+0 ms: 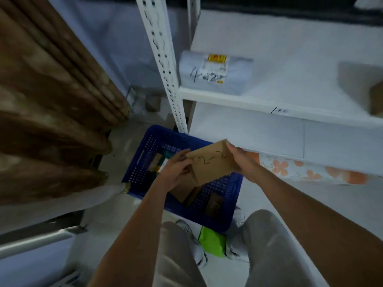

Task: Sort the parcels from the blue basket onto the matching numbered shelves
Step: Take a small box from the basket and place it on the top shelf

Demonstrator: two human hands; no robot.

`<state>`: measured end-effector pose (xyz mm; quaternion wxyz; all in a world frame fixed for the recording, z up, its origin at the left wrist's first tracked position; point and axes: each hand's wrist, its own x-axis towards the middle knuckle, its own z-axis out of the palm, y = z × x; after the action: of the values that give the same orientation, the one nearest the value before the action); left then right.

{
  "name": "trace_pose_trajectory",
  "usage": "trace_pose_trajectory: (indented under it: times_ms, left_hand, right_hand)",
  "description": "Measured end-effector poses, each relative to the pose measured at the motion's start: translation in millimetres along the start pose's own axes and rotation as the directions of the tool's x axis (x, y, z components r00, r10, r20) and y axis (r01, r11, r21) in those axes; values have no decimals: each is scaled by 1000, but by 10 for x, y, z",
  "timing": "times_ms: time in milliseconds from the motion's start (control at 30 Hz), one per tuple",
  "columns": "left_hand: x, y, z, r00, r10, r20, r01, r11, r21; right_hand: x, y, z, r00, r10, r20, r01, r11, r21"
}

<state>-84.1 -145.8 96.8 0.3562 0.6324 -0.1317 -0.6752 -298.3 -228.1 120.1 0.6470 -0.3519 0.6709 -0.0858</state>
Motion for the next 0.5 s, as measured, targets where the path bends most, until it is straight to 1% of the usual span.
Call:
trace_pose_trajectory:
  times_ms: [33,67,100,200,300,433,500]
  left_hand:
    - [-221,189,68,999,35,22,-34,999,-19]
    - [-447,374,155,996,72,46,-72,997,-23]
    - [-657,542,265,992,105,67,-103,994,-38]
    - [-1240,936,670,982,179,61,-176,983,-47]
    - [-1770,1202,1167,970,237,56,-238,971,3]
    - [-2321,1386,1882,934,346,85,-353,932,85]
    - [-2557,1411,2264,903,413,117,-426,897,121]
  right_hand:
    - [-275,-144,-94,999,-14,45,15,1000,-10]
    - [-490,-231,-192,997,-38,60,39,999,-9]
    - [-707,-301,-284,997,-61,41,61,998,18]
    - [-1618,-604,-464,985,-147,-86,157,980,125]
    - [-2239,-736,-716,946,-211,-245,269,934,233]
    - [-2870,-757,-1186,865,-313,-392,429,867,255]
    - [-3088,-678,-1509,841,-330,-428,475,830,293]
